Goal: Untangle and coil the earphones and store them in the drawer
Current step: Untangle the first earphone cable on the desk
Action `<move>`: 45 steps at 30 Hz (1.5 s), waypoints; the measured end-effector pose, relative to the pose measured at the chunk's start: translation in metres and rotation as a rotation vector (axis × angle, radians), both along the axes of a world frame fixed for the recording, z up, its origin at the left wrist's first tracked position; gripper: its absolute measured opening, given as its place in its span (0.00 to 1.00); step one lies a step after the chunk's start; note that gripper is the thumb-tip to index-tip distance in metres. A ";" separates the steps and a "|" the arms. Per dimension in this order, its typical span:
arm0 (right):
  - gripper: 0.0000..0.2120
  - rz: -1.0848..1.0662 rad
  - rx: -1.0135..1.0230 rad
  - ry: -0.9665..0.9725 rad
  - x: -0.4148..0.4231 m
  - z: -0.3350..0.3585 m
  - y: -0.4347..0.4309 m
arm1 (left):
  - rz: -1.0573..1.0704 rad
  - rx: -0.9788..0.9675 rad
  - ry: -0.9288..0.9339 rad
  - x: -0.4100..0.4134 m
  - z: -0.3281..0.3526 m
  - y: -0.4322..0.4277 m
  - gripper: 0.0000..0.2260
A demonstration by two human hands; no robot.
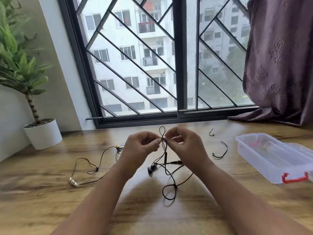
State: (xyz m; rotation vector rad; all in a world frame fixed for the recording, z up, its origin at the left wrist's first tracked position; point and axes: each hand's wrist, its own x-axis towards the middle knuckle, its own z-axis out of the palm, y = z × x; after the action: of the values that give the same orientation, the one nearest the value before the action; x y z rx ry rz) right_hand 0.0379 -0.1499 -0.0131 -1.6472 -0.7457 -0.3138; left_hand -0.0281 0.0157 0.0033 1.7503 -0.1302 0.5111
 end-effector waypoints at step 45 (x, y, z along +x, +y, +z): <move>0.05 -0.015 -0.076 -0.008 -0.009 0.009 -0.003 | 0.020 -0.188 0.100 0.001 -0.003 -0.016 0.04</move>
State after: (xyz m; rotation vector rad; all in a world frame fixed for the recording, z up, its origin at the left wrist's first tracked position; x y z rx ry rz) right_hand 0.0293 -0.1529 -0.0039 -1.7252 -0.7593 -0.3064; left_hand -0.0275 -0.0005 0.0006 1.5910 0.0060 0.4354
